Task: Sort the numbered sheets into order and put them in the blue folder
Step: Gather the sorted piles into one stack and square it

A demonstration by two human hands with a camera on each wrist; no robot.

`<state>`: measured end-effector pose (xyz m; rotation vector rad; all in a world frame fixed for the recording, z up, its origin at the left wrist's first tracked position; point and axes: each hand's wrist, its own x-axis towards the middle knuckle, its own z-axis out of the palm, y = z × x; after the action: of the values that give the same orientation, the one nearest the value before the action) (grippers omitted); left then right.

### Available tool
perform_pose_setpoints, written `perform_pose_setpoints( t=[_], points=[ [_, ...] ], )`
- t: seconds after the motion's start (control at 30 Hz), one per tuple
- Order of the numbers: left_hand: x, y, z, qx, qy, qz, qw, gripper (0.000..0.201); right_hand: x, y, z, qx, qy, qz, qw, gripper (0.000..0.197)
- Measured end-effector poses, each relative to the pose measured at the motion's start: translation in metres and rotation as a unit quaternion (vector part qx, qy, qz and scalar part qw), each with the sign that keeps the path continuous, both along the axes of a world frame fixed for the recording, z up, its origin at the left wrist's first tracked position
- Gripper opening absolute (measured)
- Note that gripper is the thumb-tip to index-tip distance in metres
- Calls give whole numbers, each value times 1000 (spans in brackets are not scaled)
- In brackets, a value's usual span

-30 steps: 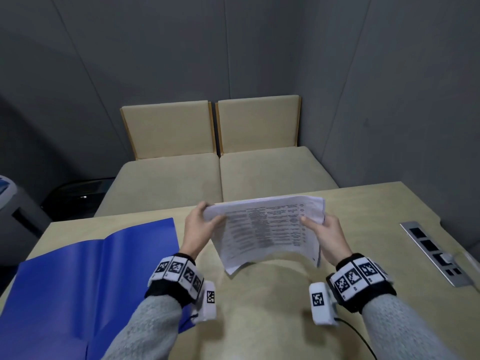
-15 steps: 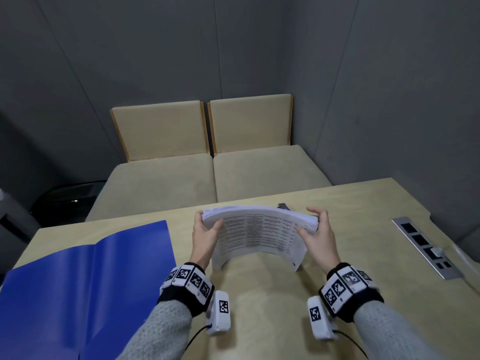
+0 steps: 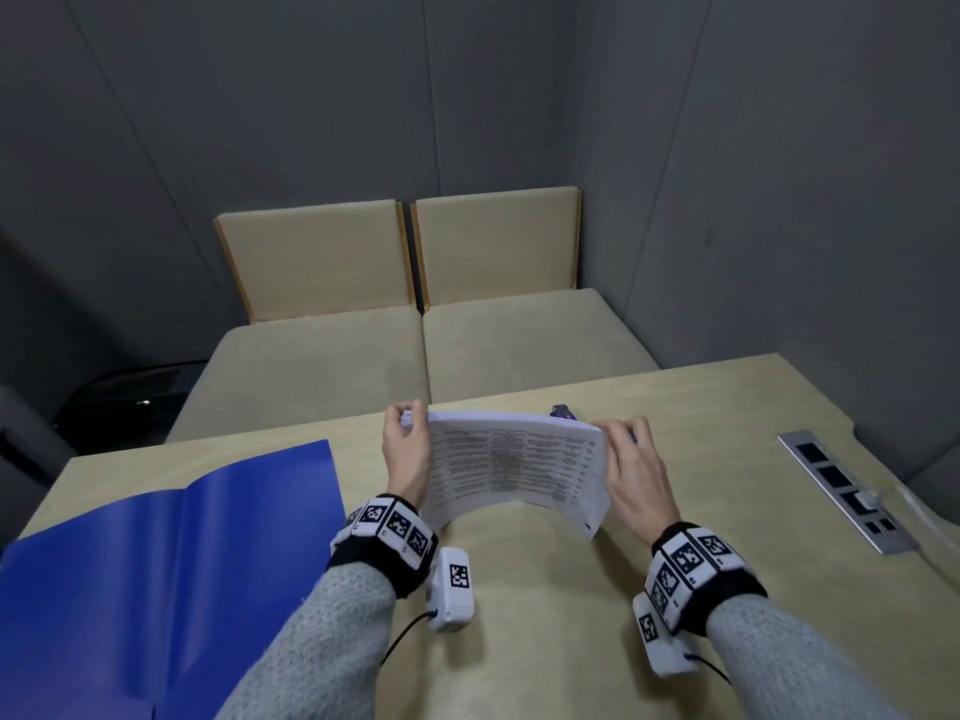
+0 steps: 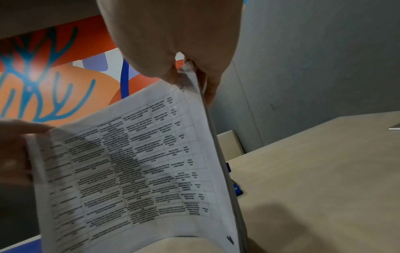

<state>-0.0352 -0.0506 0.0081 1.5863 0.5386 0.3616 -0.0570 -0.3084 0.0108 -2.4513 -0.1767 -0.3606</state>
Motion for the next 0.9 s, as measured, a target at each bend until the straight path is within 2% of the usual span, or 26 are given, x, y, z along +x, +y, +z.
perform_pose_setpoints(
  t=[0.1,0.17,0.2,0.23,0.3,0.37,0.43,0.5,0.57,0.63,0.7,0.77,0.83,0.87,0.9],
  points=[
    [0,2,1,106,-16,-18,994,30,3,-1,0,-23,16,7,1000,18],
    [-1,7,2,265,-15,-37,963,35,7,-3,-2,-41,30,13,999,14],
    [-2,9,3,376,3,-48,925,40,9,-5,-2,-46,37,16,998,13],
    [-3,8,5,487,31,-62,871,46,10,-6,-1,-48,42,17,998,13],
    [-6,-3,13,625,64,-108,770,55,12,-7,0,-42,47,19,998,12],
    [-8,-23,21,681,73,-174,708,61,12,-6,1,-37,45,21,998,12],
    [-4,-48,27,698,44,-254,668,54,11,-5,2,-32,41,26,998,13],
    [-1,-77,35,679,10,-333,654,40,9,-5,5,-26,43,27,998,16],
    [1,-103,42,656,-2,-361,662,31,7,-5,9,-24,50,26,998,18],
    [4,-120,46,649,25,-362,669,37,7,-6,9,-26,51,28,998,18],
    [7,-127,46,654,61,-364,660,42,8,-10,4,-20,48,27,998,16],
    [8,-123,46,654,58,-364,660,44,9,-17,-2,18,43,3,999,20],
    [5,-113,53,650,39,-353,672,44,5,-25,-9,97,38,-47,993,34],
    [5,-105,59,641,30,-341,687,44,2,-28,-14,144,50,-74,986,47],
    [4,-94,65,621,23,-324,713,42,-2,-30,-18,193,80,-94,974,62]
  ],
)
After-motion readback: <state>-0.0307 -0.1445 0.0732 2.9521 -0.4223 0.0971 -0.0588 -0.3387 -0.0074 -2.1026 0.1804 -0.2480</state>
